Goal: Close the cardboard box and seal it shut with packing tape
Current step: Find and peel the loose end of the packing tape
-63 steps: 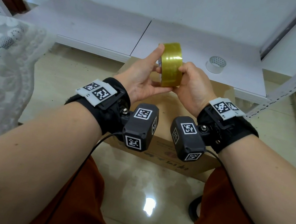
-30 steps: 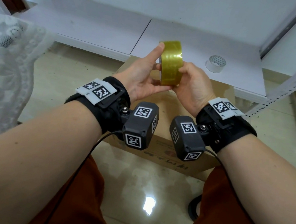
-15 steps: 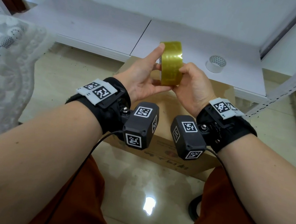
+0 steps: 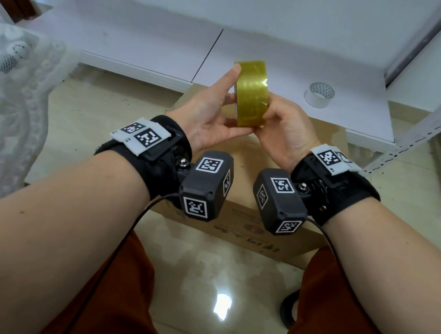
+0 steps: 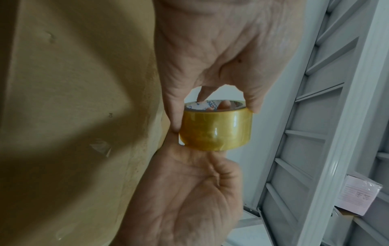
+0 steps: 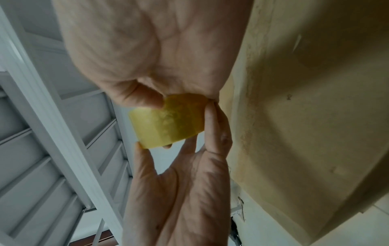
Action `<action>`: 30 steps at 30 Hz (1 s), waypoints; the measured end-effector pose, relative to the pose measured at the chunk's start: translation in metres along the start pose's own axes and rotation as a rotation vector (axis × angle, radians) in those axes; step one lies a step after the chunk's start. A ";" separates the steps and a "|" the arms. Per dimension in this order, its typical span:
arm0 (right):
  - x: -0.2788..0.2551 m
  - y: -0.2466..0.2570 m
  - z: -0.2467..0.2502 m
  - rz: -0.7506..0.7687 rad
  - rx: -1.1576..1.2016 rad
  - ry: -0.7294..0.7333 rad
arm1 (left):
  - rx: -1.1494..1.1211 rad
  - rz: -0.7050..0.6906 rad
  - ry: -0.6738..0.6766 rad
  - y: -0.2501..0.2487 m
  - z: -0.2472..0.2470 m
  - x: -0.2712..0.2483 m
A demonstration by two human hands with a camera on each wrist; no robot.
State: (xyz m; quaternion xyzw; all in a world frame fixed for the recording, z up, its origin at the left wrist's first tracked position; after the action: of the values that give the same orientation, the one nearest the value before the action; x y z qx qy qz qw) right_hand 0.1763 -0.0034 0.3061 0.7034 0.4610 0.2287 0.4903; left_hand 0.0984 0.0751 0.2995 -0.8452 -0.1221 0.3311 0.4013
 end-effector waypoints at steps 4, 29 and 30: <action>-0.001 0.001 -0.002 -0.035 -0.113 0.021 | -0.027 0.030 -0.010 -0.001 0.004 0.002; 0.007 0.022 0.031 0.152 -0.760 -0.145 | 1.526 -0.349 -0.064 -0.016 0.006 -0.006; 0.008 0.024 0.034 0.177 -0.758 -0.208 | 1.499 -0.376 -0.096 -0.017 0.004 -0.006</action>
State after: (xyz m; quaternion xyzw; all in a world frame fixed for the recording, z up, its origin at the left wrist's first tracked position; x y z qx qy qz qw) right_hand 0.2167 -0.0151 0.3129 0.5290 0.2296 0.3513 0.7376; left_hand 0.0923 0.0860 0.3132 -0.2978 -0.0242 0.2880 0.9098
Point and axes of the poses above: each hand's wrist, its own x-axis towards the middle knuckle, its own z-axis out of the back of the hand, y = z × x, the point moved 5 cm from there along x, towards the middle knuckle, and after that the axes turned 3 degrees about x, right-handed, at the moved point
